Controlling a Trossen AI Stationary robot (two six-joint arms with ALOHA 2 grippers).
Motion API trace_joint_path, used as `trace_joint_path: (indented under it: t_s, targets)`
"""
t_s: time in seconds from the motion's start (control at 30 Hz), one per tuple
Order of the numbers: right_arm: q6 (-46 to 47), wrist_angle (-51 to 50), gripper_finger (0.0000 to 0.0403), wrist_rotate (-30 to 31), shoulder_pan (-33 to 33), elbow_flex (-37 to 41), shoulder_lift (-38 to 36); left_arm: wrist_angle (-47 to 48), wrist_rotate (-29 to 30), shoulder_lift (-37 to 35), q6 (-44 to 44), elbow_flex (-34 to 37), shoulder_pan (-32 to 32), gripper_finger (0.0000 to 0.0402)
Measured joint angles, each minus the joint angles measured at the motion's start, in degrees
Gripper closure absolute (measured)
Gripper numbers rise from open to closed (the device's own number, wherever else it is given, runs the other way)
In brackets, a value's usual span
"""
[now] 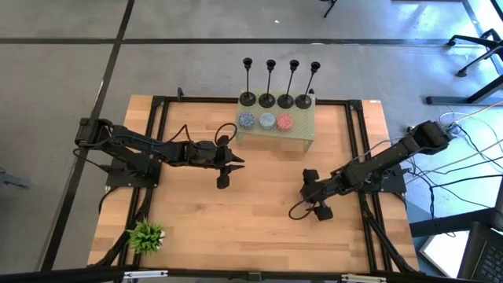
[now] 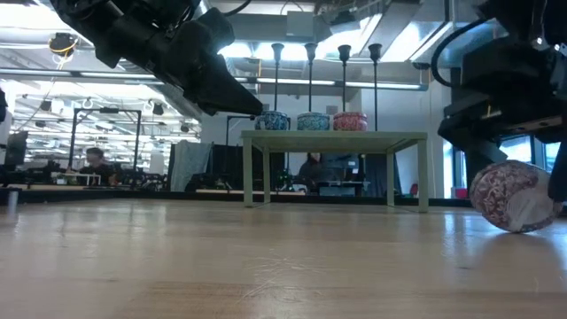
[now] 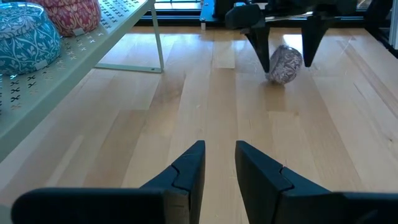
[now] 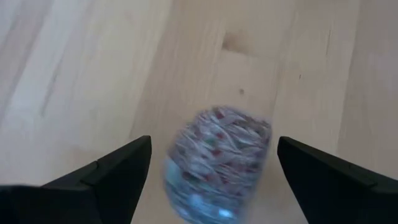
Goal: Pick & Place candle stick holders
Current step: Put the purple scented candle on the shelf
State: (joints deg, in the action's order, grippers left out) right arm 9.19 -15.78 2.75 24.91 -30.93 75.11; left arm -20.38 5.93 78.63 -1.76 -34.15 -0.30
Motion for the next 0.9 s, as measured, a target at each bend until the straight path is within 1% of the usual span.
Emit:
trace_joint_path:
  t_s: [0.37,0.63,0.8,0.9]
  targets:
    - [2.38,0.15,0.0050,0.00,0.00,-0.46,-0.05,0.02,0.00,0.00,0.00,0.00,0.00,0.0318]
    - [6.88,3.24,0.0050,-5.36,0.00,-0.49,-0.07,0.02,0.00,0.00,0.01,0.00,0.02,0.0318]
    - [6.91,3.31,0.0050,-4.01,-0.01,-0.51,0.13,0.02,0.00,-0.01,0.00,0.00,0.01,0.0318]
    - [6.88,3.28,0.0050,-4.42,0.03,-0.51,1.04,0.02,0.00,0.00,0.00,0.00,0.01,0.0318]
